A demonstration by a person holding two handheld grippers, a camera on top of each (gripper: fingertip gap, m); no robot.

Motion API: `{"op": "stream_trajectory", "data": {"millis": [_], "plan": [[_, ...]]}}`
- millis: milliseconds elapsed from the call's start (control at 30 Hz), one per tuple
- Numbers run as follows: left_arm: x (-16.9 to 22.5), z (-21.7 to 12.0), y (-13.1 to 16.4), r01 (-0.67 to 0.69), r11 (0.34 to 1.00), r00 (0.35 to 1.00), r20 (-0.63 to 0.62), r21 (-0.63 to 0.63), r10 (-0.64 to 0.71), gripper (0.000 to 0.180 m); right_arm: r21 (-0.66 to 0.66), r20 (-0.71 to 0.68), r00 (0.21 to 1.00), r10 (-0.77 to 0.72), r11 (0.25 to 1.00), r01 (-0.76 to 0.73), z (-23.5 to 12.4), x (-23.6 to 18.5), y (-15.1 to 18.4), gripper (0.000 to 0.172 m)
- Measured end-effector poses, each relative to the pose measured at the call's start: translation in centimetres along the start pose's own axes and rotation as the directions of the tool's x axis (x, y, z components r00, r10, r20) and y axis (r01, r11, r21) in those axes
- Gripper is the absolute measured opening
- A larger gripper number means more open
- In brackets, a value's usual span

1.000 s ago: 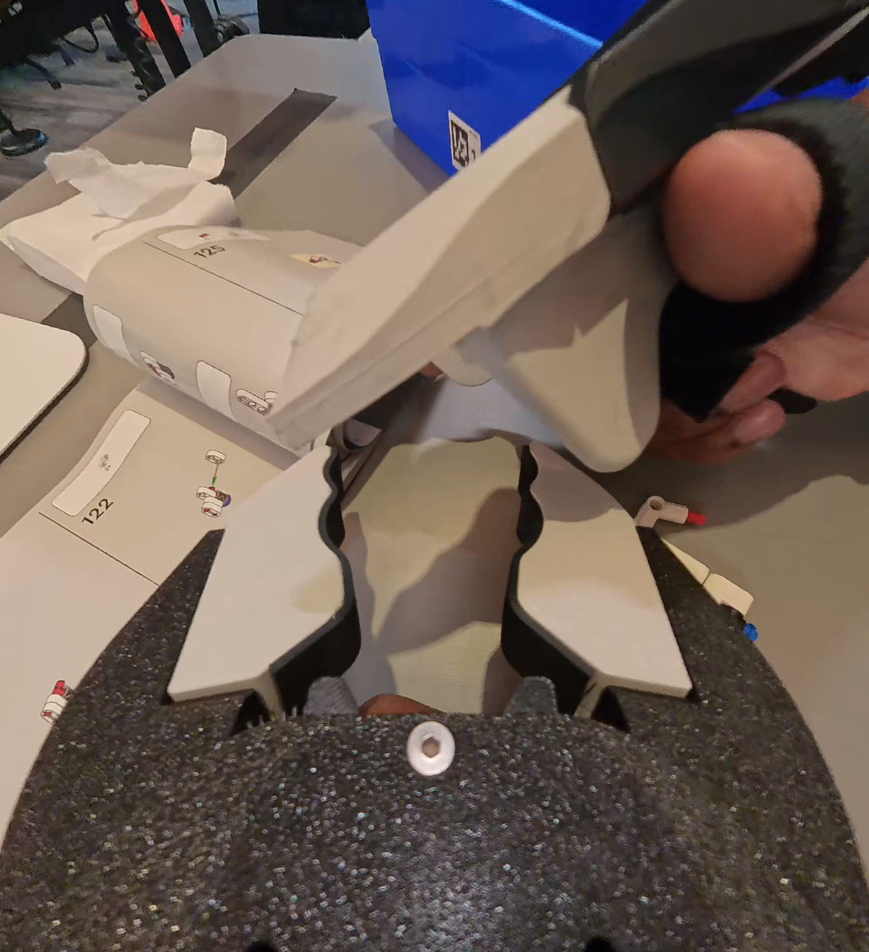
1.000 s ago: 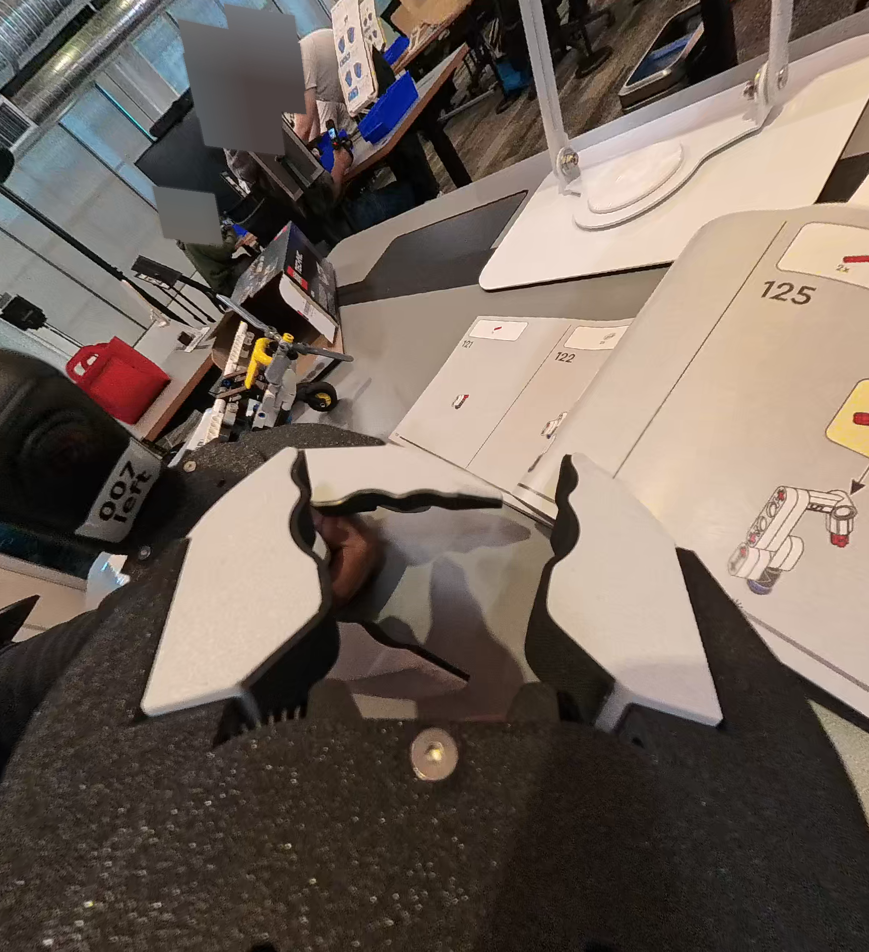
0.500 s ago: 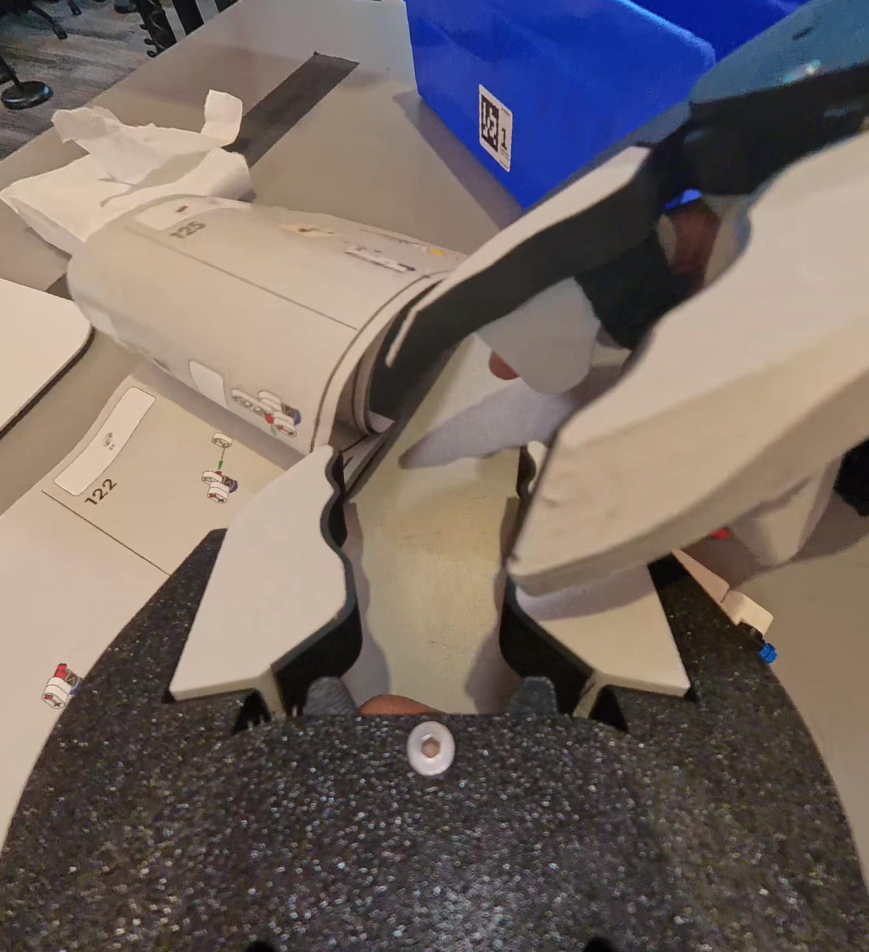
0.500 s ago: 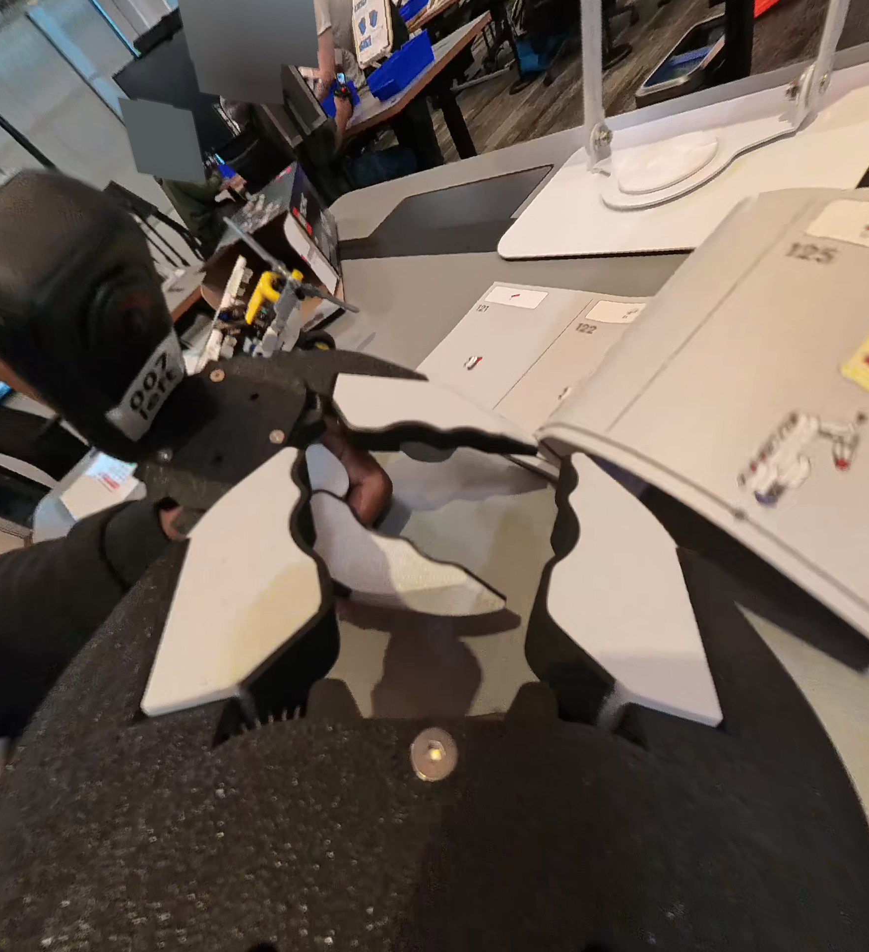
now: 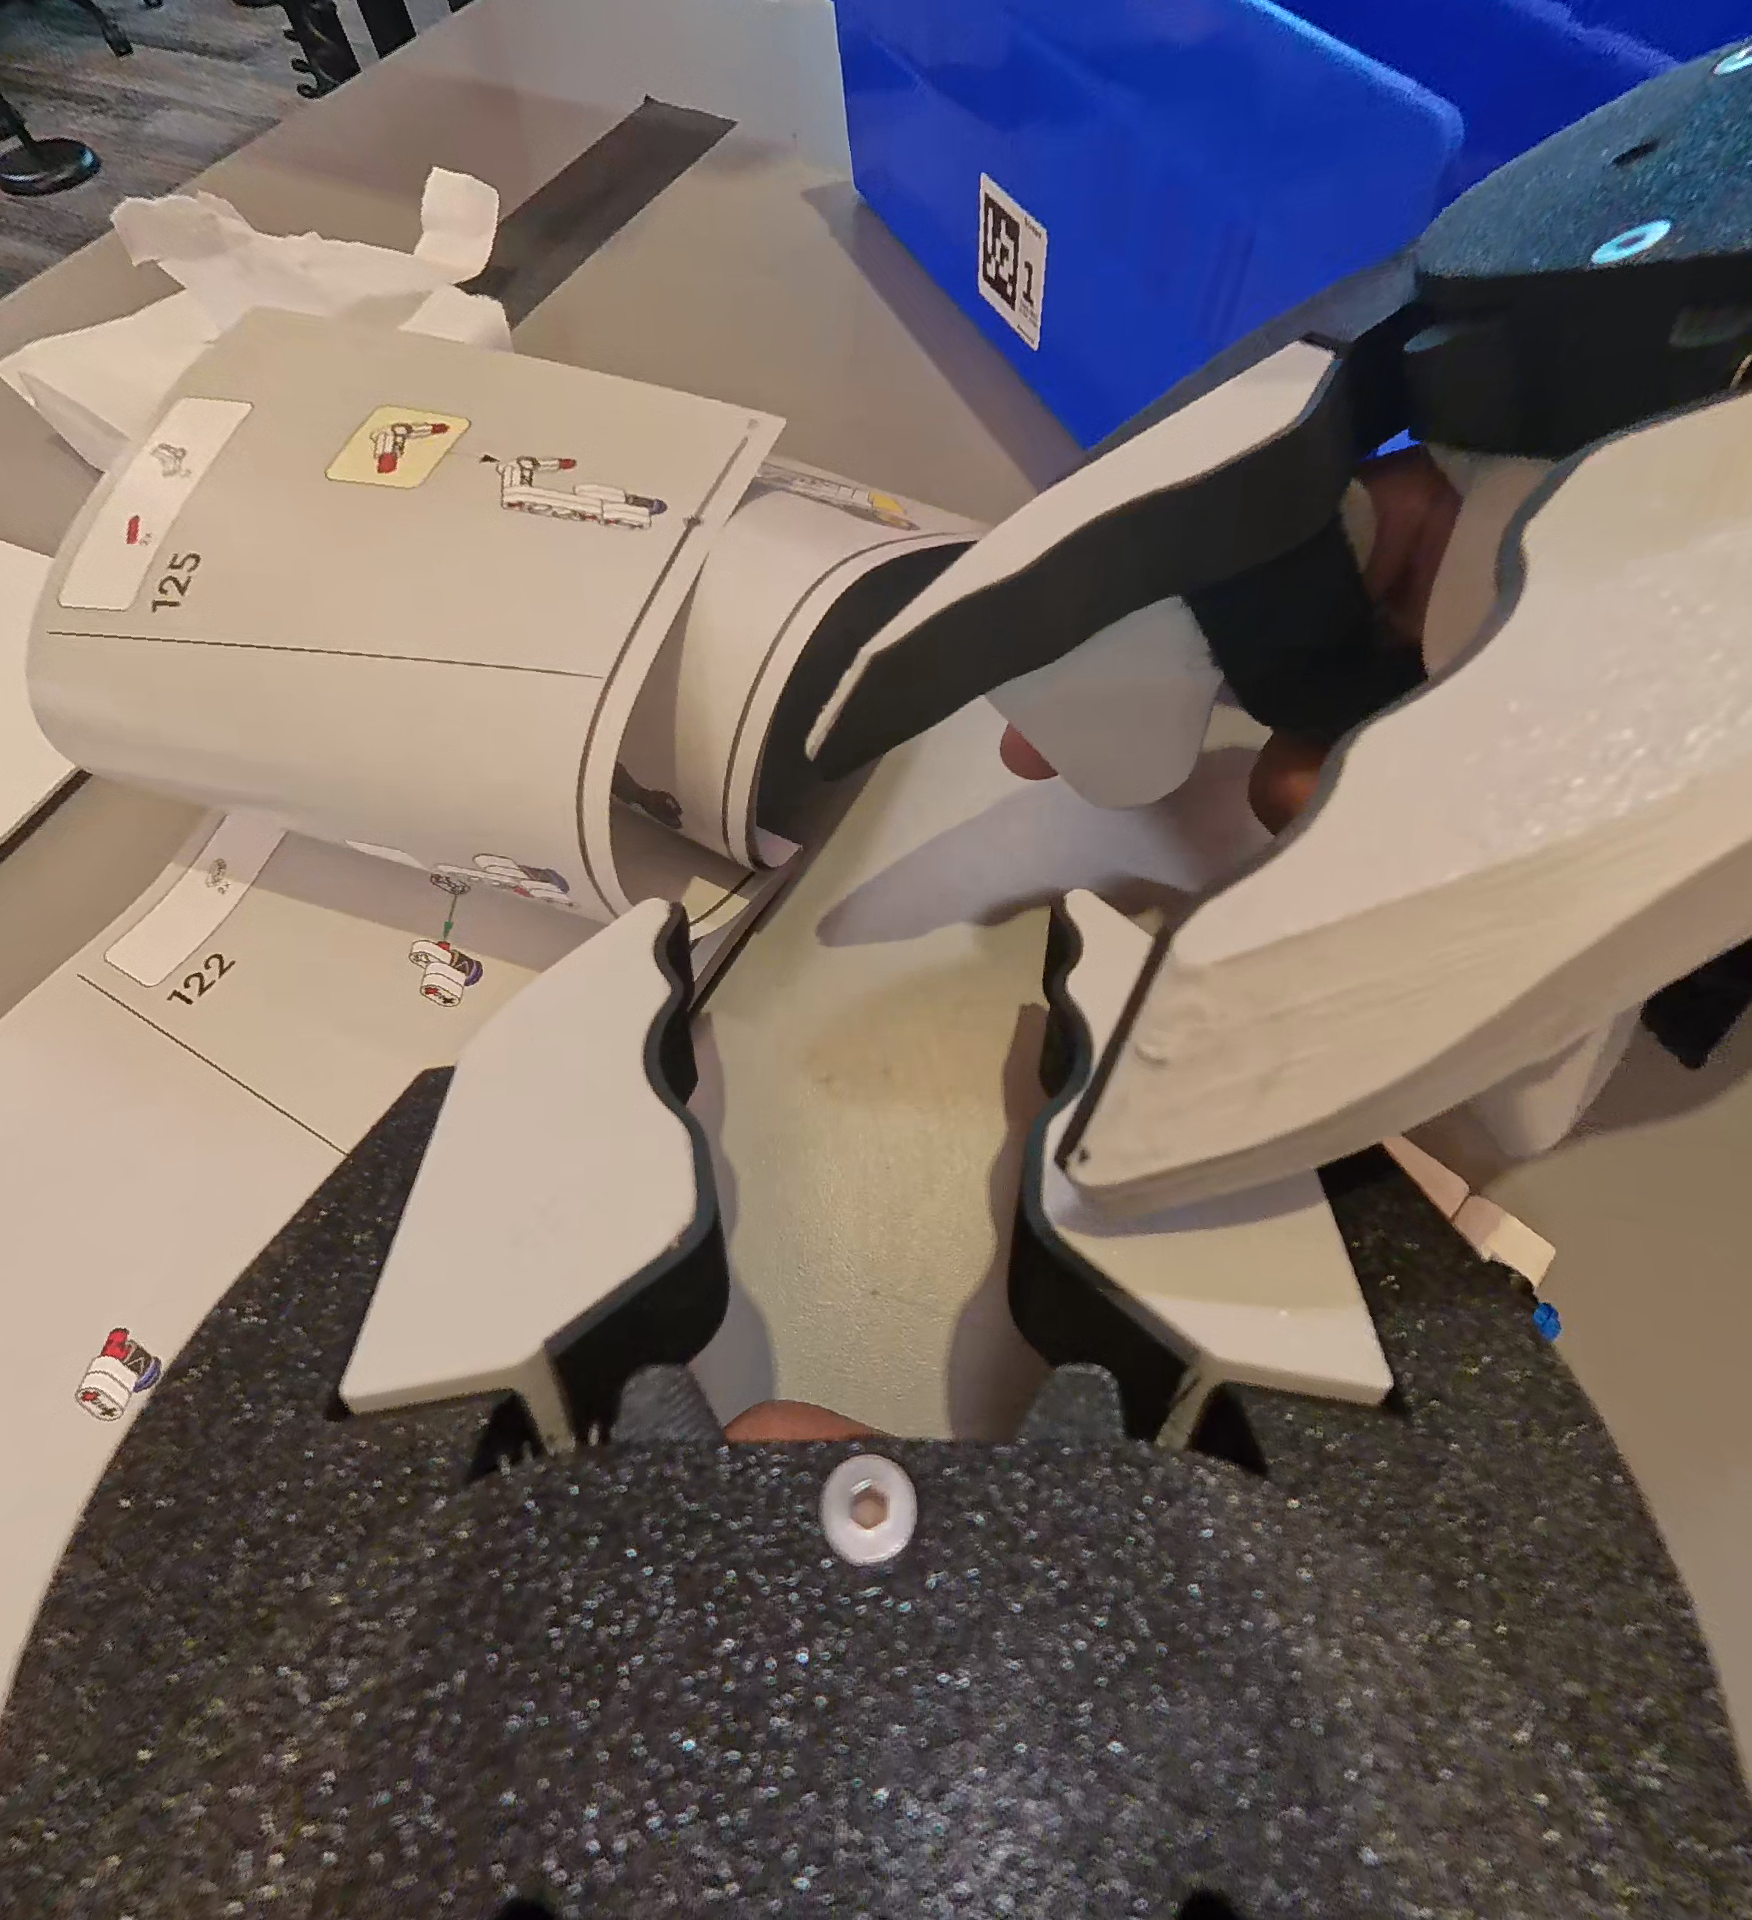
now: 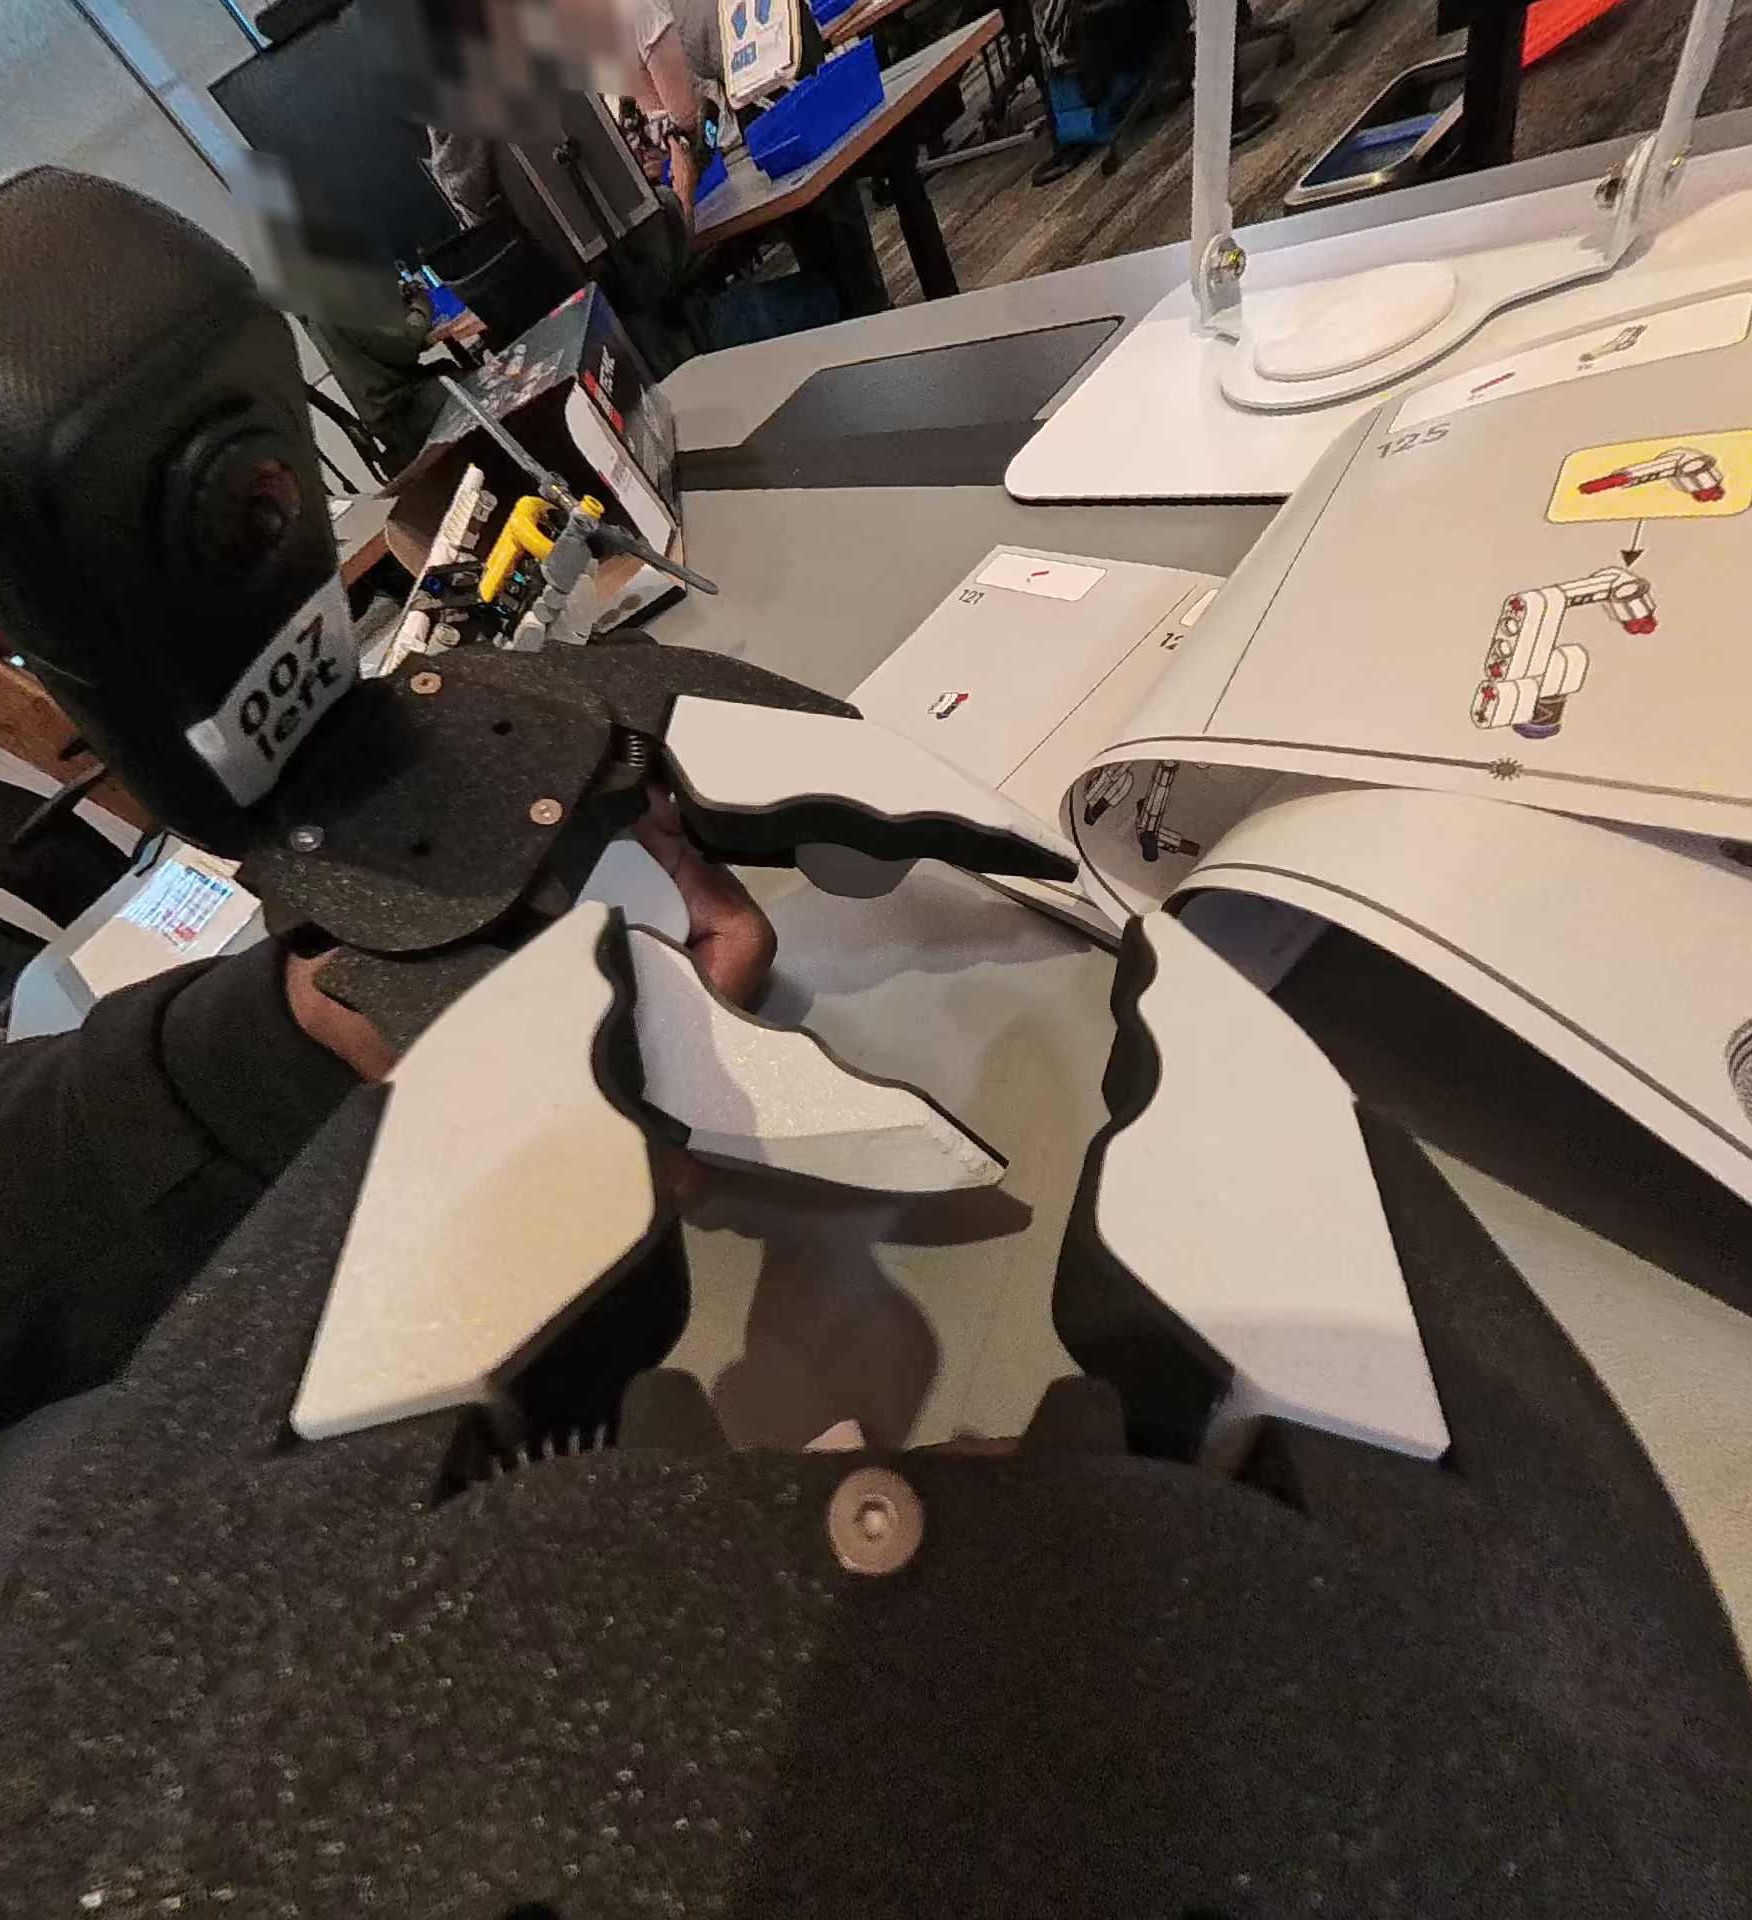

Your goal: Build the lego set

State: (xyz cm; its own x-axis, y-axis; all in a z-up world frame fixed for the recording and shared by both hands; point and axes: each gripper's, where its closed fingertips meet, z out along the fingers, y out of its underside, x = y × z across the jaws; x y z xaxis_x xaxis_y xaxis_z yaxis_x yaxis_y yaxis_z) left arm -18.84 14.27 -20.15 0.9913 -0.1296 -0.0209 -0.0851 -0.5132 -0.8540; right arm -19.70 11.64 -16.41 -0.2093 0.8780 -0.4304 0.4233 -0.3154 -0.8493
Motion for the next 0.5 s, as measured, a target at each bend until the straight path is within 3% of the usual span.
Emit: {"op": "stream_trajectory", "data": {"millis": [333,500], "plan": [[-0.04,0.02,0.06,-0.003,1.0,1.0,0.008,-0.003,0.003,0.065,0.006,0.0,1.0,-0.003,1.0,0.003,-0.02,0.21,-0.02,0.087],[-0.87,0.01,0.53,0.046,0.999,0.996,0.081,-0.03,-0.043,0.065,0.005,0.003,1.0,-0.006,1.0,0.006,0.01,0.09,0.2,0.086]]}}
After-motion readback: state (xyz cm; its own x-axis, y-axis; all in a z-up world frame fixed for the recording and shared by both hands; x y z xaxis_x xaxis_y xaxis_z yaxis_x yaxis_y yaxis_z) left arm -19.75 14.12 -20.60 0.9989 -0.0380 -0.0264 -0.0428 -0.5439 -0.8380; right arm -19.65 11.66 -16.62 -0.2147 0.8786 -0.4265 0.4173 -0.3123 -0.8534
